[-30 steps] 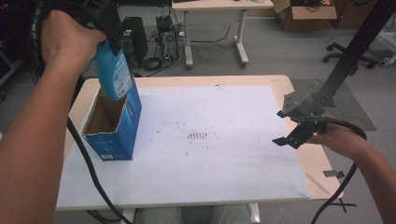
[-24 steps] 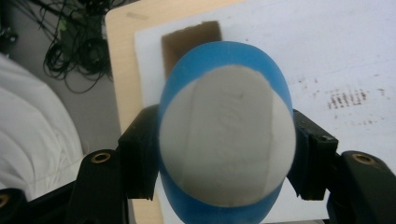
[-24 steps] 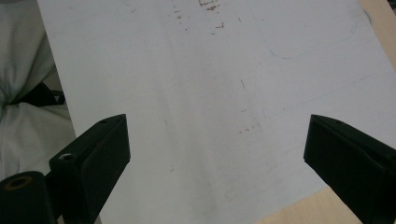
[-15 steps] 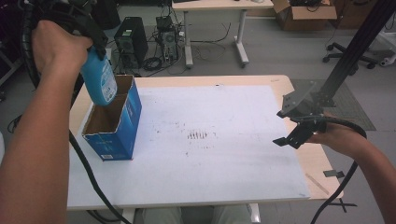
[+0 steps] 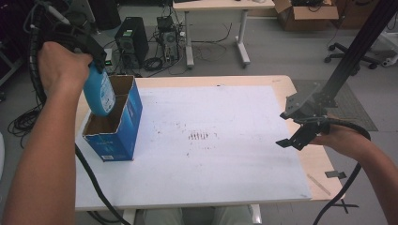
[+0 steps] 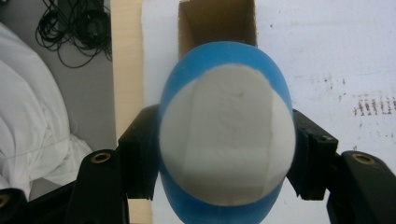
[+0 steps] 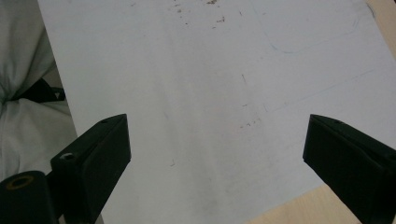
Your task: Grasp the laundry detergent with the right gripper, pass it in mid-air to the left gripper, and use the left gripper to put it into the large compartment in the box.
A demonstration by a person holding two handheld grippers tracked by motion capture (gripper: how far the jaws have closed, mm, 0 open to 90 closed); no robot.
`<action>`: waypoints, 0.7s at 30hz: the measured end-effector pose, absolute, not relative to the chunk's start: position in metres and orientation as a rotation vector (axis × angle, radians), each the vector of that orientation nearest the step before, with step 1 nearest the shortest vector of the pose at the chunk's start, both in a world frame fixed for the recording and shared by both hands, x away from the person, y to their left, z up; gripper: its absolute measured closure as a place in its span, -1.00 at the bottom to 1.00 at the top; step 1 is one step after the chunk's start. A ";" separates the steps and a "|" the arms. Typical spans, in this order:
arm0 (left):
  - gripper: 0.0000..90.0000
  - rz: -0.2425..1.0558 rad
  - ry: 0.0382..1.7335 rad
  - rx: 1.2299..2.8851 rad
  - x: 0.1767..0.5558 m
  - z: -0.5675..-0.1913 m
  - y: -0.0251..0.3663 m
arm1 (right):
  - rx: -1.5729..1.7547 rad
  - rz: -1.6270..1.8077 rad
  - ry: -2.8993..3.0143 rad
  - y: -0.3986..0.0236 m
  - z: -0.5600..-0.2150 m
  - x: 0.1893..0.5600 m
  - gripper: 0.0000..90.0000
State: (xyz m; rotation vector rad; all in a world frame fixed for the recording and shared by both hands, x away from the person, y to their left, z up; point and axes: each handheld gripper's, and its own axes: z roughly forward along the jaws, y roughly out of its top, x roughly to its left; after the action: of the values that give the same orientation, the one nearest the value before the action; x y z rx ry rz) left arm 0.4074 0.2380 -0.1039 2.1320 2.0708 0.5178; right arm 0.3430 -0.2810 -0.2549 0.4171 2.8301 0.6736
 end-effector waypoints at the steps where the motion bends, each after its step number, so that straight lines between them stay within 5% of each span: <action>1: -0.16 0.512 2.073 2.130 0.408 -0.107 0.239 | 0.415 0.675 2.829 -0.281 -0.255 0.343 -0.84; 21: -0.16 0.476 2.067 2.172 0.411 -0.165 0.246 | 0.438 0.682 2.834 -0.281 -0.259 0.344 -0.83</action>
State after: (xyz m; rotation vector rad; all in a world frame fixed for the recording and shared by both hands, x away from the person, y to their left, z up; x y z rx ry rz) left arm 0.4112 0.2460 -0.1647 2.1723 2.0668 0.4756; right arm 0.3439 -0.2806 -0.2588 0.4376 2.8336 0.6819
